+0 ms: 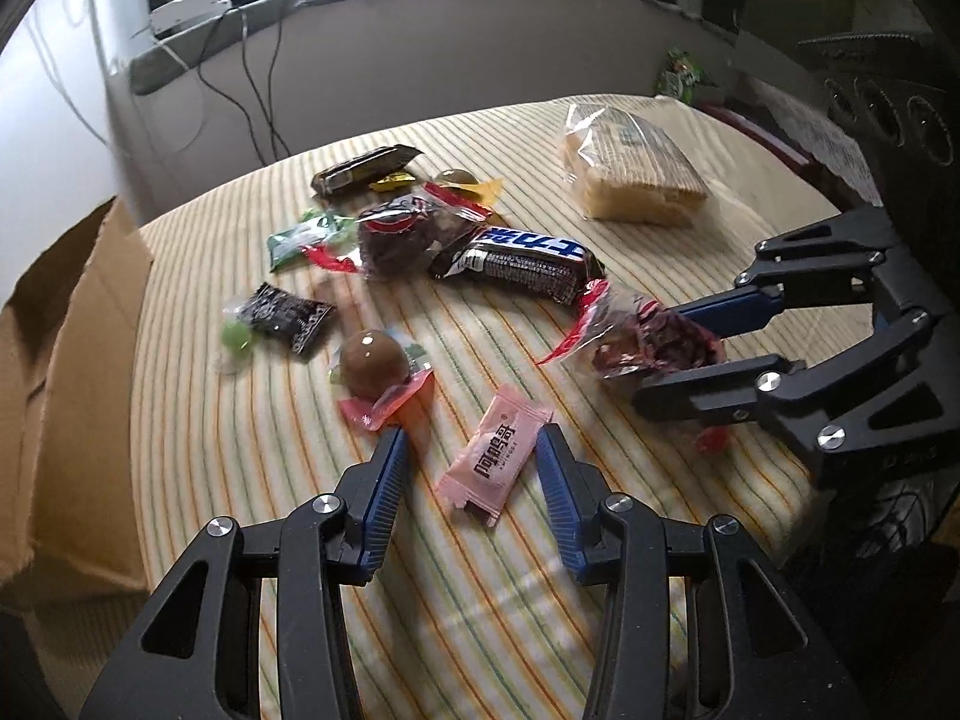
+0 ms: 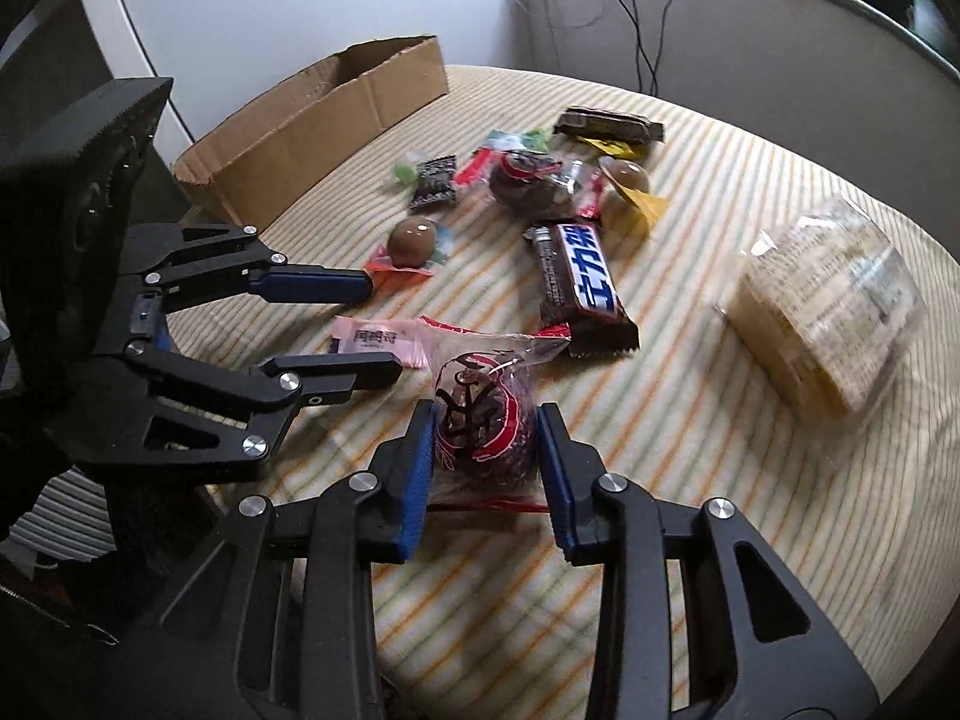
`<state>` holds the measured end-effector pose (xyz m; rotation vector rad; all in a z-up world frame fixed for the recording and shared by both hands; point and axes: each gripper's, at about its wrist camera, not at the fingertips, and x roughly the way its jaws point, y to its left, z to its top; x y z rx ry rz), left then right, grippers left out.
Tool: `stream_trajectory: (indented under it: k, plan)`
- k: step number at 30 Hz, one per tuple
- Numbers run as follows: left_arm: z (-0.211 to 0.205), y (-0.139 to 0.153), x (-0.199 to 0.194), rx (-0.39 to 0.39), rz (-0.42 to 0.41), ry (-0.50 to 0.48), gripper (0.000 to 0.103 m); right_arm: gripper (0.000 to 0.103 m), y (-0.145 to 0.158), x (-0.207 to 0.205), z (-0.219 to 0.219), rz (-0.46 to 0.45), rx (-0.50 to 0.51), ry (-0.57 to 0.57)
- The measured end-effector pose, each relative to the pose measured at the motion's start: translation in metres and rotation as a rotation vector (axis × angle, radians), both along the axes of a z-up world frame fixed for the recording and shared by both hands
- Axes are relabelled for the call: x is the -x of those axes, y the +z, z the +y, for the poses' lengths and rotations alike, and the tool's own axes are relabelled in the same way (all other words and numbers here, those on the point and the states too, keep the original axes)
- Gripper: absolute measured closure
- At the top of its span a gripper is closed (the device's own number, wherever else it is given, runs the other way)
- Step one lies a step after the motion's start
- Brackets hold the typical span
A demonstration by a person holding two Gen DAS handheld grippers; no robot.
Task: Organize snacks
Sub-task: 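Grasp the pink candy wrapper with the left tool while the right grasps the red candy bag, then carry both snacks over the cardboard box and open both tools to drop them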
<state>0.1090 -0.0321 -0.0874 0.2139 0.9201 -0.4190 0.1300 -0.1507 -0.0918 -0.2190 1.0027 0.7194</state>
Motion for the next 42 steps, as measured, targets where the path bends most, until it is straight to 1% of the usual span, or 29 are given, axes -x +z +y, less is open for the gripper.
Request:
stream_trajectory:
  k: [1,2,4,5,6,7,10,11,13,17,22,25,31,34,42]
  plan:
    - [-0.001,0.0,-0.001,-0.001,0.003,-0.005,0.063,0.068,0.0,0.0,-0.001,0.001,0.001,-0.006]
    - [-0.002,0.0,-0.001,0.005,0.007,-0.012,0.07,0.068,0.0,0.0,-0.002,0.002,-0.001,-0.01]
    - [-0.004,0.0,0.0,0.011,0.005,-0.009,0.073,0.068,0.0,0.0,-0.004,0.006,-0.003,-0.015]
    - [-0.005,-0.001,0.001,0.012,0.003,-0.013,0.08,0.068,0.0,0.0,-0.004,0.009,-0.002,-0.017]
    - [-0.006,-0.001,0.002,0.017,0.002,-0.011,0.083,0.066,-0.001,-0.001,-0.003,0.009,0.002,-0.021]
    - [-0.007,-0.002,0.002,0.023,0.003,-0.007,0.084,0.064,-0.002,-0.001,-0.003,0.01,0.01,-0.025]
    - [-0.007,-0.002,0.004,0.026,-0.001,0.005,0.084,0.064,-0.004,0.0,-0.002,0.002,0.019,-0.025]
    - [-0.006,-0.001,0.004,0.038,0.003,0.014,0.085,0.065,-0.004,0.0,-0.002,0.003,0.019,-0.026]
    - [-0.005,-0.001,0.005,0.05,0.002,0.024,0.085,0.068,-0.004,0.001,-0.004,0.007,0.011,-0.036]
    - [-0.001,0.002,0.009,0.079,-0.007,0.05,0.085,0.069,0.0,0.004,-0.007,0.005,-0.005,-0.048]
    - [0.008,0.012,0.012,0.119,-0.03,0.078,0.085,0.069,0.014,0.008,-0.004,-0.023,-0.022,-0.052]
    - [0.017,0.022,0.015,0.136,-0.059,0.101,0.085,0.069,0.024,0.008,0.003,-0.041,-0.027,-0.047]
    - [0.044,0.045,0.015,0.145,-0.127,0.156,0.085,0.069,0.039,0.002,0.026,-0.075,-0.034,-0.031]
    - [0.064,0.054,0.014,0.148,-0.157,0.198,0.085,0.069,0.048,-0.004,0.042,-0.089,-0.047,-0.018]
    - [0.116,0.071,0.012,0.12,-0.22,0.314,0.085,0.069,0.067,-0.018,0.09,-0.115,-0.091,0.032]
